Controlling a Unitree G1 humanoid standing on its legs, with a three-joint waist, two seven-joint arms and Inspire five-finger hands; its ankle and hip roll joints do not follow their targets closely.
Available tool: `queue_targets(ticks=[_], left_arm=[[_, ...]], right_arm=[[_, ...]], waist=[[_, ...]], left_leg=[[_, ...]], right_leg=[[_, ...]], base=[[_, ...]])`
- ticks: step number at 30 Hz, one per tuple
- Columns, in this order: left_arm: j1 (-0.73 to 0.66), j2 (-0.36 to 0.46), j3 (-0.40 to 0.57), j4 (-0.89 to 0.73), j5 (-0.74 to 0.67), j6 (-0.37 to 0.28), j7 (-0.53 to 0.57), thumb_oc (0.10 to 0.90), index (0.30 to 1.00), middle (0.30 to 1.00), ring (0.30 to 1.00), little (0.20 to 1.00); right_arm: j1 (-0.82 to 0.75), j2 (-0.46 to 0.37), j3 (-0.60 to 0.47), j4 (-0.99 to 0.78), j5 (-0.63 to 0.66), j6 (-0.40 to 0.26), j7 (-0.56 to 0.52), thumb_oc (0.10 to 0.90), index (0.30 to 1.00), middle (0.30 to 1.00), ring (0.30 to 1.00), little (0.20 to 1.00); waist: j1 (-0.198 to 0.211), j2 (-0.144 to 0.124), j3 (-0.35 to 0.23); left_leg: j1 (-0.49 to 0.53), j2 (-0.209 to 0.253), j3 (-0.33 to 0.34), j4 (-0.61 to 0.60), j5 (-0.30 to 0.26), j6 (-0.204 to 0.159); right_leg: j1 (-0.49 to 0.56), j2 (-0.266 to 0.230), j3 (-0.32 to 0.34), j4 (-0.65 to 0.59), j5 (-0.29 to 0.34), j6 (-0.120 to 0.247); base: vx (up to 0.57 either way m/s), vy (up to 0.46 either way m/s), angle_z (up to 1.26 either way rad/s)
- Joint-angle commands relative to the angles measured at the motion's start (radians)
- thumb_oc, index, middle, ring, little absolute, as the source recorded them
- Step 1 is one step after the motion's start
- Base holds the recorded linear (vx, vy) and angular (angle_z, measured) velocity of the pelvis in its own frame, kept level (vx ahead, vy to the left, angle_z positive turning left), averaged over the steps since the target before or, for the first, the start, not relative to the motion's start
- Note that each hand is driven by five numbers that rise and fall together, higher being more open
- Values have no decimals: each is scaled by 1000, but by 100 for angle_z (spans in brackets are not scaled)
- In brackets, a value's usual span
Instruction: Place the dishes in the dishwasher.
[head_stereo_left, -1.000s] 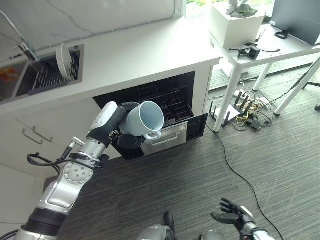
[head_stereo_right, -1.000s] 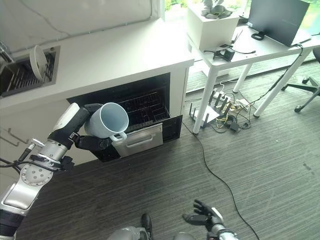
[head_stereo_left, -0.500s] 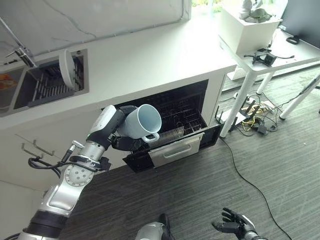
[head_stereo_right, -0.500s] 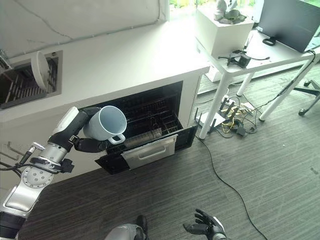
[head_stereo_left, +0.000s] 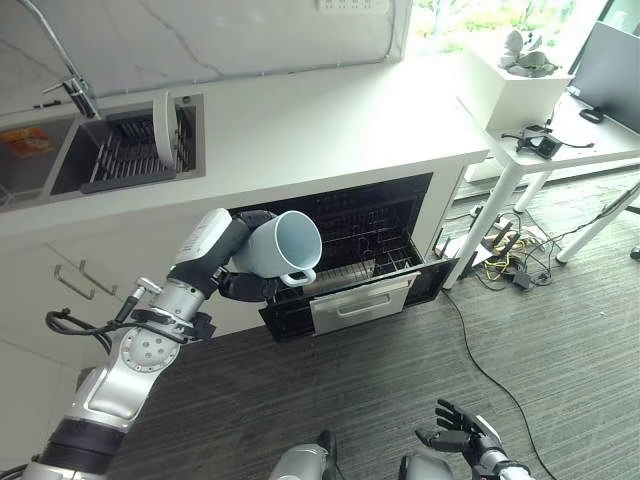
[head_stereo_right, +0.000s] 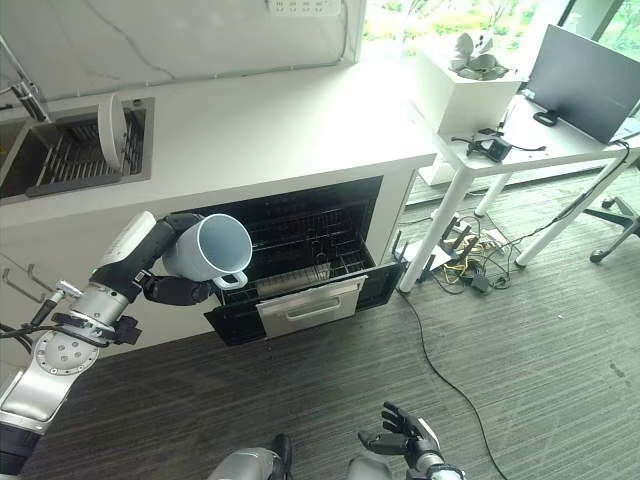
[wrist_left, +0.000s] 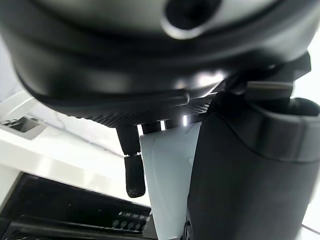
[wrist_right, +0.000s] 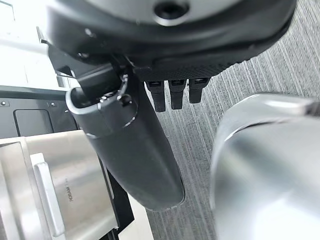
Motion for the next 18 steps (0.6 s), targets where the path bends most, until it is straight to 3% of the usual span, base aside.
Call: queue_targets(ticks=[1,4,8,12,15,17,18], left_arm=[[-141,43,77,-67,-76,-74,65,400,300,300,300,300],[-135,5,61,-127,-66,-55,97,400,300,300,300,300],[-145,-9,61,-163,-64,-20,92,400,300,300,300,300],[-179,-27,42,-142,-67,-10,69,400,300,300,300,300],[-137,-56,42,-141,-20,-11,87,400,300,300,300,300],[-136,-57,42,-139,-21,-12,87,400,300,300,300,300],[-136,-51,47,-132,-31,-15,90,400,300,300,300,300]], right_arm=[[-45,-41,-1,-4,26,-76,39,800,900,900,900,900],[-42,-66,19,-61,44,-38,5,800,900,900,900,900],[-28,-88,7,-55,60,-42,13,800,900,900,900,900],[-3,-94,8,-47,41,-51,12,800,900,900,900,900],[-21,-86,25,-19,19,-28,9,800,900,900,900,900],[-17,-83,23,-24,18,-30,8,800,900,900,900,900],[-13,-74,26,-41,20,-31,-6,800,900,900,900,900]], waist=[[-2,-2,-54],[-8,-10,-73],[-35,-5,-69],[-49,6,-47],[-28,44,-57],[-28,46,-60],[-21,46,-64]], left_leg=[[130,40,-35,-29,-150,-67],[74,204,-5,-29,-83,-159],[47,268,7,-29,-41,-181],[37,240,140,-29,0,-174],[34,159,51,-29,-38,-154],[38,156,61,-29,-41,-152],[53,132,56,-29,-58,-142]], right_leg=[[87,-10,-33,-18,59,63],[102,40,-128,-18,-12,15],[99,95,-155,-18,-38,-26],[147,98,-215,-18,-59,-50],[174,104,-205,-18,-68,-50],[177,96,-215,-18,-68,-49],[182,71,-227,-18,-55,-39]], base=[[254,-673,63],[119,-638,52],[22,-345,48],[146,-110,52],[324,328,26],[172,276,-27],[160,260,-8]])
